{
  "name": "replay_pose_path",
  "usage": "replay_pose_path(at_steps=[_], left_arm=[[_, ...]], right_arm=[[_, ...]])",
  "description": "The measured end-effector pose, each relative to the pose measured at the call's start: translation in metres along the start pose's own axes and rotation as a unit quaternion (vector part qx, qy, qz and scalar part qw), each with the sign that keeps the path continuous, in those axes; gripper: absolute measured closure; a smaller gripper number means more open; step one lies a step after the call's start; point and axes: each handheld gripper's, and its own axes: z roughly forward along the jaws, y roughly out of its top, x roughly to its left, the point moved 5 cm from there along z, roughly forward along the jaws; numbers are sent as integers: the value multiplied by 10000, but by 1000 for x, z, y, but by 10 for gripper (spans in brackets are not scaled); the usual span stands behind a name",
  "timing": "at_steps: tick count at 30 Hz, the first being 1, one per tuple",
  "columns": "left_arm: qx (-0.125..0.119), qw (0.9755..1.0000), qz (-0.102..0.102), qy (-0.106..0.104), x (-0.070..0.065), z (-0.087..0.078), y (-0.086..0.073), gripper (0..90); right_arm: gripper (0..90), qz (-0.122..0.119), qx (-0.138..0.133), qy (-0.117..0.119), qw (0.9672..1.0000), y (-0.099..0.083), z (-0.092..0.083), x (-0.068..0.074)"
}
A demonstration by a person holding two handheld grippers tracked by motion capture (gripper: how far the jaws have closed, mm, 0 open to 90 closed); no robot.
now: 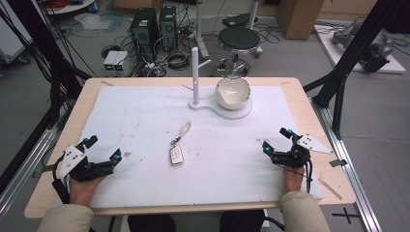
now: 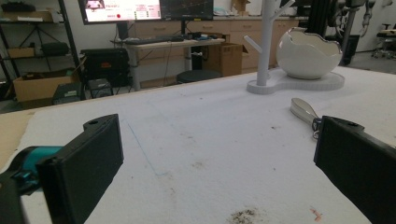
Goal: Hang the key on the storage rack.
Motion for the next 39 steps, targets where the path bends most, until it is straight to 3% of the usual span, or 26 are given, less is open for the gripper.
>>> replay_pose_path(at_steps=[16, 19, 23, 31, 39], left_arm=[[-30, 10000, 0, 37, 0, 0, 0, 18], [6, 10000, 0, 24, 0, 0, 0, 18], [373, 9993, 15, -34, 0, 4, 1, 18], [575, 9977, 279, -206, -4, 9, 32, 18], [576, 9962, 502, -422, -14, 28, 67, 18]], right_arm=[[6, -118, 17, 4, 9999, 0, 1, 2], [6, -51, 24, 13, 10000, 0, 0, 2], [5, -82, 10, 12, 10000, 0, 1, 1], [6, -74, 10, 15, 10000, 0, 0, 1], [6, -7, 4, 22, 10000, 0, 0, 0]])
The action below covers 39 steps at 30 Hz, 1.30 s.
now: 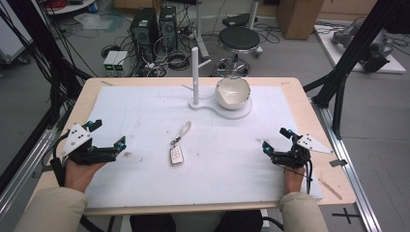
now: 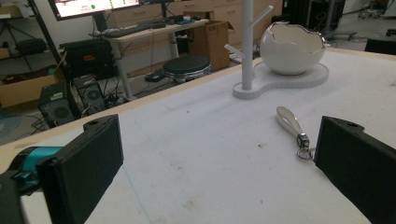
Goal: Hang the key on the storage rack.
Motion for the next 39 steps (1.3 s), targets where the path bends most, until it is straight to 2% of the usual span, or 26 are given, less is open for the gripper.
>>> replay_pose_path(at_steps=[4, 7, 9, 11, 13, 21, 24, 27, 29, 31, 36, 37, 39], left_arm=[[125, 9998, 110, -82, -2, 11, 12, 18], [358, 9989, 251, -174, 1, 18, 20, 18], [532, 9980, 218, -252, 3, 24, 25, 18], [778, 9960, 243, -365, 5, 31, 31, 18], [921, 9941, 242, -517, 3, 38, 37, 18], [1423, 9865, 396, -710, -8, 67, 53, 18], [1661, 9810, 517, -863, -16, 80, 58, 18], [1860, 9757, 506, -1037, -22, 92, 61, 18], [1934, 9736, 481, -1116, -25, 101, 61, 18], [2040, 9704, 455, -1211, -30, 109, 60, 18], [2334, 9606, 536, -1410, -42, 126, 55, 18], [2416, 9574, 611, -1457, -45, 130, 53, 18], [2532, 9535, 648, -1501, -50, 136, 51, 18]], right_arm=[[6, -36, -6, -2, 10000, 0, 0, 1], [6, -25, -8, 12, 10000, 0, 0, 0], [6, -21, 3, 12, 10000, 0, 0, 0], [6, -19, -17, 9, 10000, 0, 0, -1], [5, 3, -17, 9, 10000, 0, 0, 0], [6, 7, 8, 18, 10000, 0, 0, 0], [6, -13, -10, 19, 10000, 0, 0, 0], [6, 8, 5, 19, 10000, 0, 0, 0], [6, 12, 2, 12, 10000, 0, 0, 0], [6, -28, -12, 14, 10000, 0, 0, 0], [6, -14, -6, 12, 10000, 0, 0, 0], [6, -9, -6, 14, 10000, 0, 0, 0], [6, -6, -4, 18, 10000, 0, 0, 0]])
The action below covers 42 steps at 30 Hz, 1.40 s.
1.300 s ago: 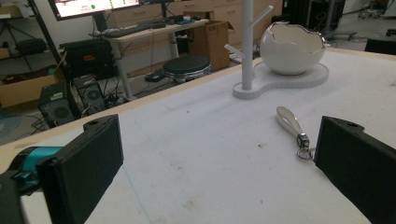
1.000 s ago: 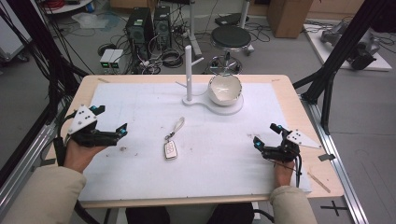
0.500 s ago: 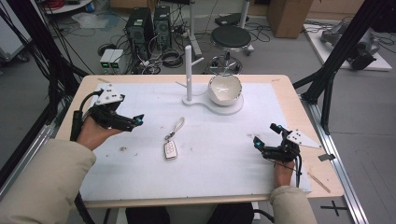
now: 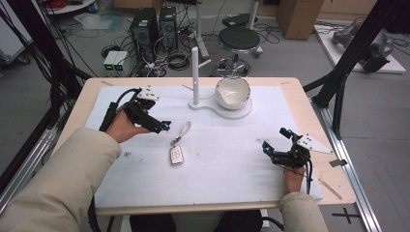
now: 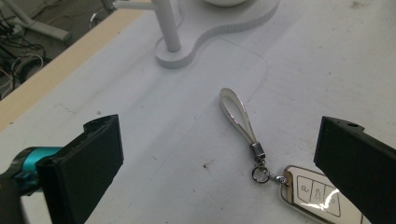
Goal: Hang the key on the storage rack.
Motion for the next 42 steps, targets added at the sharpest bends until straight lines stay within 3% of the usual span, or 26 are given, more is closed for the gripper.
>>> replay_pose_path(at_steps=[4, 9, 21, 24, 27, 37, 42], left_arm=[[215, 9997, 74, -65, -4, 14, 5, 18], [465, 9989, -42, -95, -6, 32, 4, 18], [1092, 9940, 0, -79, -14, 63, -3, 35], [1275, 9918, -43, -79, -16, 69, -4, 37], [1429, 9896, -109, -100, -17, 75, -6, 127], [1861, 9822, -263, 8, -20, 88, -12, 163], [2074, 9778, -290, 14, -21, 90, -16, 223]], right_arm=[[6, -17, 0, -12, 10000, 0, 0, 0], [6, -6, -1, -1, 10000, 0, 0, 0], [6, 30, 7, -1, 10000, 0, 0, 0], [6, 2, -14, -10, 10000, 0, 0, -1], [6, 24, 7, 2, 10000, 0, 0, 0], [6, 9, 9, -2, 10000, 0, 0, 0], [6, 17, 10, 1, 10000, 0, 0, 0]])
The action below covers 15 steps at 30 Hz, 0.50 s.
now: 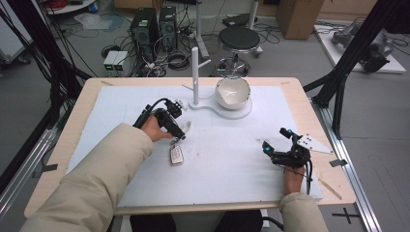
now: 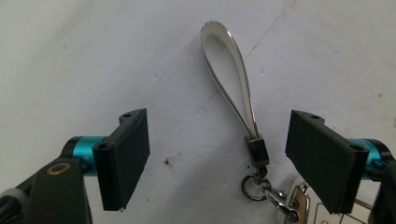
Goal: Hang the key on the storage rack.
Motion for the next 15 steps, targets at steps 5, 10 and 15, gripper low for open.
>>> replay_pose_path(at_steps=[5, 10, 15], left_arm=[[211, 9998, -31, 31, -2, 3, -2, 275], [308, 9994, -132, -35, -4, 5, -2, 329], [466, 9988, -144, -78, -6, 7, -4, 389]], right_arm=[[6, 4, 0, 0, 10000, 0, 0, 0], [6, -22, -13, 1, 10000, 0, 0, 0], [6, -5, 0, -6, 10000, 0, 0, 0]])
